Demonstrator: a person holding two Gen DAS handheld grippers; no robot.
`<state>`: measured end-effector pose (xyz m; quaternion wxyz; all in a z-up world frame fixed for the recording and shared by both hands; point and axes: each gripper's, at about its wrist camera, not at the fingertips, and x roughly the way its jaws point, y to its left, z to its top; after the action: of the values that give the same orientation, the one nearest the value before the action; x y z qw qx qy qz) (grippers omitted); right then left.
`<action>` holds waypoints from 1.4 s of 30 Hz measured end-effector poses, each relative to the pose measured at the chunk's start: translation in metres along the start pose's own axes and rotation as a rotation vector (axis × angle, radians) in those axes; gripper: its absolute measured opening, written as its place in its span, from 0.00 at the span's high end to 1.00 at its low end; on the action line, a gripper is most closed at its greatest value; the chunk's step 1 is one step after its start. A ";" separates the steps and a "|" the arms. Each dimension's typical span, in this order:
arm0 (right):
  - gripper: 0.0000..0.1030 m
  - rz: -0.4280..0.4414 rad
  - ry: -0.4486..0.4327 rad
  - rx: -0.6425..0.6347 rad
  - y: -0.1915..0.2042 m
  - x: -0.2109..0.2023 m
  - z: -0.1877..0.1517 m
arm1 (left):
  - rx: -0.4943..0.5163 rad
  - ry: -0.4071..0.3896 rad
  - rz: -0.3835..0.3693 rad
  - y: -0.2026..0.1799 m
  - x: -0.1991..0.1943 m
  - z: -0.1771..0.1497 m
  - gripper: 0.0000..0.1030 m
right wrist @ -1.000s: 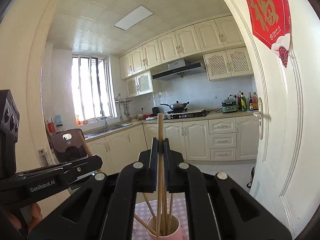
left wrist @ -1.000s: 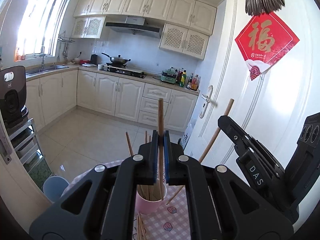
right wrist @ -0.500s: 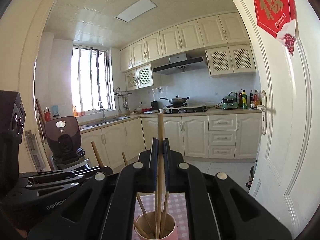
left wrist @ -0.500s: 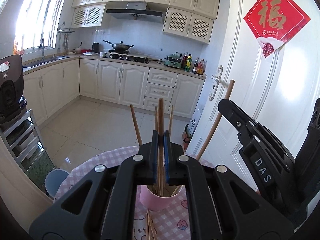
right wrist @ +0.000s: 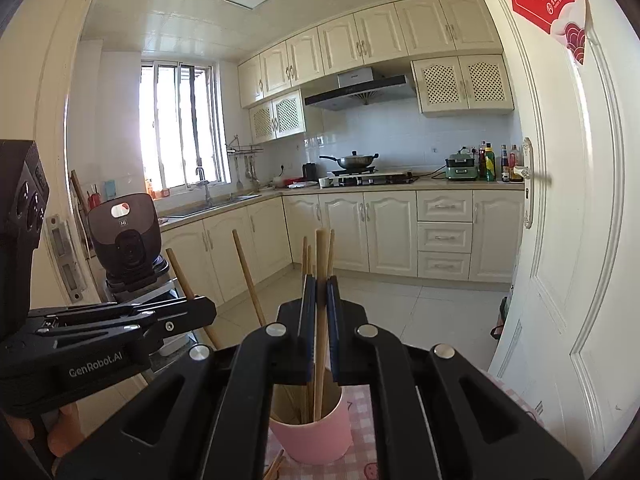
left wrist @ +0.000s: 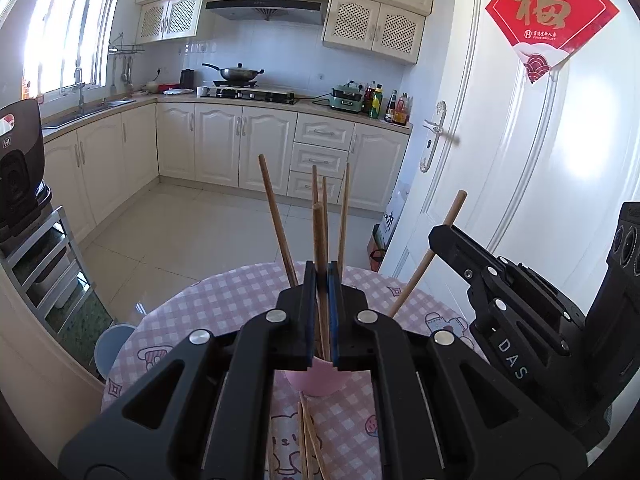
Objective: Organize utensils
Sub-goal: 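Open both tools over the pink cup to drop the chopsticks in, then lower both open tools to the loose chopsticks beside the cup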
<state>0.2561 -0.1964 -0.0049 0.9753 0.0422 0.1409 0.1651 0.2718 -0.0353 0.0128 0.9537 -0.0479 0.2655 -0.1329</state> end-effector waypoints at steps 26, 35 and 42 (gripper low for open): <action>0.65 0.009 0.073 0.035 0.016 -0.037 -0.009 | 0.024 0.022 0.104 0.013 -0.048 -0.030 0.29; 0.63 0.021 0.181 0.074 0.024 -0.048 -0.041 | 0.006 0.104 0.100 0.036 -0.063 -0.061 0.26; 0.63 0.039 0.321 0.082 0.040 -0.033 -0.078 | 0.015 0.243 0.095 0.048 -0.050 -0.093 0.26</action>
<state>0.1911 -0.1669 -0.0657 0.9343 0.0580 0.3006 0.1828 0.1928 0.0227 -0.0495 0.9201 -0.0114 0.3800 -0.0942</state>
